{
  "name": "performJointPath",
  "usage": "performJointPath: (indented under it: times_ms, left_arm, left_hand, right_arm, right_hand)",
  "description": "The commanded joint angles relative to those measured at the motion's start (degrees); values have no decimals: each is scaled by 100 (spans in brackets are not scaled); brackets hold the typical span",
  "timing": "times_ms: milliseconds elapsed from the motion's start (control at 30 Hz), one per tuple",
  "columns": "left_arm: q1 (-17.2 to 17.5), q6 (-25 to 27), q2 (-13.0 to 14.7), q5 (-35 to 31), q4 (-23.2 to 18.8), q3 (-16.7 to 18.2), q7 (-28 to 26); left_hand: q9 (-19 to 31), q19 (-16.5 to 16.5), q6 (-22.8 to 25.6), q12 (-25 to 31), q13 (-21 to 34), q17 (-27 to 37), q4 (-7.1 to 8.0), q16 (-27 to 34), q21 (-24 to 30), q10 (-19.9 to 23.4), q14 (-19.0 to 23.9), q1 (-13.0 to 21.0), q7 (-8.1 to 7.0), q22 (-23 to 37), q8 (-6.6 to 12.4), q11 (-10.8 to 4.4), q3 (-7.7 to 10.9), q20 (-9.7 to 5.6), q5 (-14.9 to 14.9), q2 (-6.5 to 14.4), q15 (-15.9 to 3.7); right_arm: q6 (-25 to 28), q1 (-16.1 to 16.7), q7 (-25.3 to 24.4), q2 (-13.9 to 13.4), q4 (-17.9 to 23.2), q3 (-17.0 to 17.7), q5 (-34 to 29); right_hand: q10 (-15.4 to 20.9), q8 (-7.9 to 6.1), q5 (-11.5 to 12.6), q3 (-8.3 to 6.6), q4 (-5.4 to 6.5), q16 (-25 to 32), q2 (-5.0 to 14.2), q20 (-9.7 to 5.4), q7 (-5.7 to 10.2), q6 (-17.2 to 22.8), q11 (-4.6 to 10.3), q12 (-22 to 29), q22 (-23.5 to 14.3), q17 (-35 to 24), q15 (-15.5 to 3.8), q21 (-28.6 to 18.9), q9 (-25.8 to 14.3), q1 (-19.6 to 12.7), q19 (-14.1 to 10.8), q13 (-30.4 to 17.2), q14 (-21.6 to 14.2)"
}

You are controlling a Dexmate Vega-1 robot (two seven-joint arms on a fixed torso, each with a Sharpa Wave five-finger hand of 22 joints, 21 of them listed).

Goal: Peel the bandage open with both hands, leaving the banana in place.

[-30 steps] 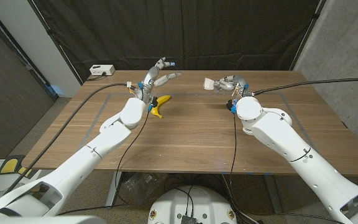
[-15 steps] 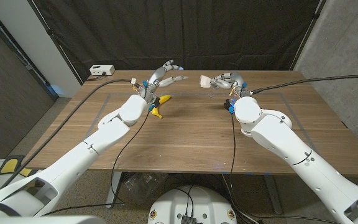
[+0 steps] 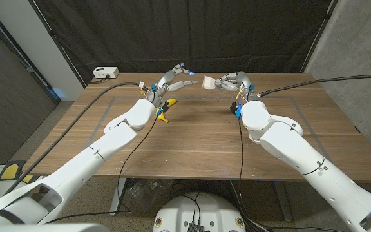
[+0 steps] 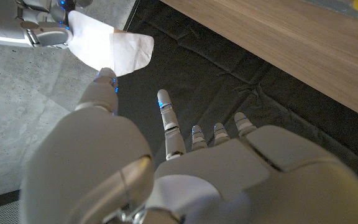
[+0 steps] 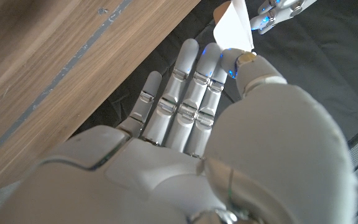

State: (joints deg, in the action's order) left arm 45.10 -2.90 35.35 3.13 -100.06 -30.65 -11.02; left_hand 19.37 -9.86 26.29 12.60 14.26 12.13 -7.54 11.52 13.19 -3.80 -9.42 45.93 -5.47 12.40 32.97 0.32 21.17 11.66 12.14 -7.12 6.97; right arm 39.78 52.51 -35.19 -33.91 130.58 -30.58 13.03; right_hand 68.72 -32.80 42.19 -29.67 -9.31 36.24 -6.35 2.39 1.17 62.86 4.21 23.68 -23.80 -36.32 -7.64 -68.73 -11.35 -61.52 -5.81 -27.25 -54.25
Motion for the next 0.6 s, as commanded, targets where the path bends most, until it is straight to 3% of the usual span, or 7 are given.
performJointPath:
  times_ms: [33,133,400,500,533,600]
  left_arm:
    - [-21,20,-105,-62,5,-86,-20]
    - [-3,21,-134,-90,-10,-95,-74]
    - [-8,-81,-185,-85,46,-115,-75]
    - [41,-115,-287,-113,80,-90,-268]
    - [59,-80,-320,-126,70,-78,-339]
    - [64,-126,-367,-124,116,-64,-408]
  left_hand:
    - [176,-45,222,50,18,20,16,39,38,0,5,12,103,10,259,65,-100,47,-31,-77,-38]
    - [431,-2,456,77,24,17,17,48,72,59,49,5,79,11,584,99,-212,44,-11,-138,-52]
    - [716,40,145,71,32,24,22,52,106,44,72,36,54,13,725,89,-296,47,17,-126,-63]
    - [974,90,439,142,39,31,25,83,143,230,154,149,11,17,1088,77,-289,46,22,9,-89]
    - [1135,151,628,159,33,32,19,101,178,308,222,251,33,21,1322,20,-260,48,2,105,-110]
    - [1287,215,827,196,22,29,-4,130,215,453,328,381,41,25,1558,-28,-220,50,-36,185,-174]
  right_arm:
    - [111,-63,51,-56,141,-207,-316]
    - [166,-91,59,-11,140,-239,-362]
    - [375,-265,67,70,81,-429,-622]
    - [400,-291,41,129,36,-459,-701]
    - [355,-297,80,109,23,-461,-709]
    - [379,-306,69,150,-3,-464,-739]
  right_hand:
    - [-48,-515,33,-43,-6,57,50,4,-274,281,26,-18,-36,-67,-412,-91,-1087,-11,45,-42,58]
    - [-58,-517,42,-53,-7,55,47,5,-274,275,19,-24,-40,-70,-408,-113,-1090,-9,59,-52,62]
    - [-92,-508,47,-57,-1,81,58,5,-267,246,14,-46,-51,-127,-406,-193,-1082,-8,96,-90,111]
    - [-97,-495,52,-63,3,83,58,8,-270,236,25,-51,-54,-138,-408,-224,-1063,0,115,-104,122]
    - [-91,-494,54,-66,4,87,63,10,-270,229,16,-50,-55,-145,-414,-238,-1065,-1,120,-111,125]
    - [-89,-496,61,-76,-2,83,57,5,-272,226,24,-52,-57,-146,-416,-260,-1067,-6,125,-120,129]
